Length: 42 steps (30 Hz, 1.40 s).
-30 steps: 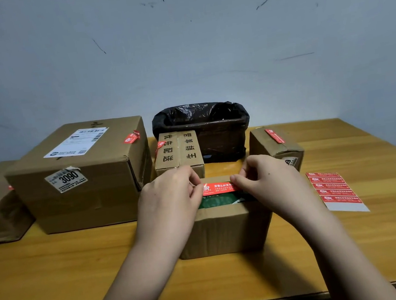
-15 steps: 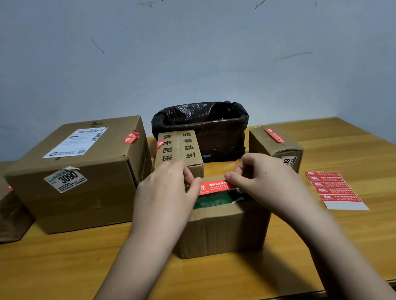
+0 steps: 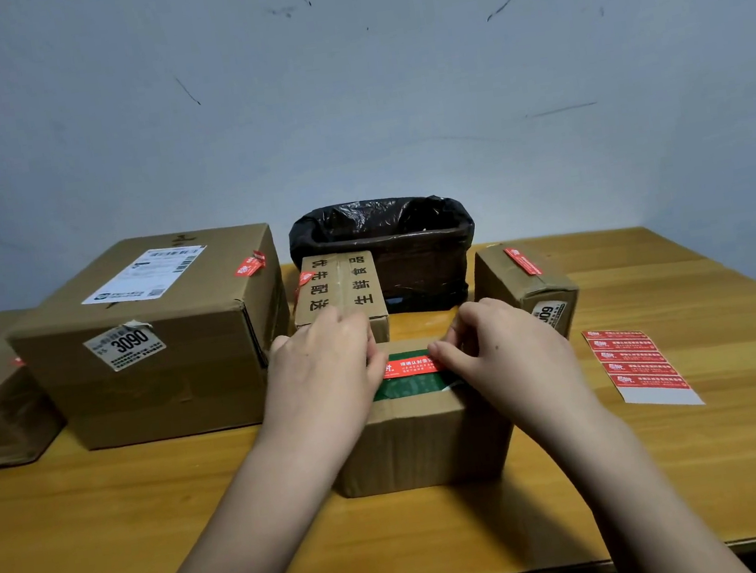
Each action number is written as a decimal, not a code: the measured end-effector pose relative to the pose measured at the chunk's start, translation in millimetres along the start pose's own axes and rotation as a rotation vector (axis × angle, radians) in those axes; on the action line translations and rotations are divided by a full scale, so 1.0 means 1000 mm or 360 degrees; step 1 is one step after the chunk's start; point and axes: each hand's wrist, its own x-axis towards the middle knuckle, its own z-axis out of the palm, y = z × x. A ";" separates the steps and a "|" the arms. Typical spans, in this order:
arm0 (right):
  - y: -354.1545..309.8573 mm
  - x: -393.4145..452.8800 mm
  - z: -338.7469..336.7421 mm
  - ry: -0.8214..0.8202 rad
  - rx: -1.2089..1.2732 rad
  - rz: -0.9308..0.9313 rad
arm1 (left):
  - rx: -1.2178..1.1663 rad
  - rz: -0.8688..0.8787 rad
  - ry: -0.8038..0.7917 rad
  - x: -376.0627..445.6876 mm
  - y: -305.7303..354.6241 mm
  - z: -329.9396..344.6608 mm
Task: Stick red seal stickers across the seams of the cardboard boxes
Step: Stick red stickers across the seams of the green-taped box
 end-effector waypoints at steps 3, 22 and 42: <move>-0.001 0.000 0.001 0.0012 -0.0015 -0.0024 | -0.0002 -0.0012 -0.0006 -0.001 -0.001 0.002; 0.002 -0.017 0.026 0.0690 -0.0339 -0.0229 | 0.0095 0.0015 0.0251 -0.014 -0.003 0.016; 0.017 -0.021 0.028 0.0726 -0.0240 -0.0100 | -0.0220 -0.0035 0.0176 -0.024 -0.012 0.012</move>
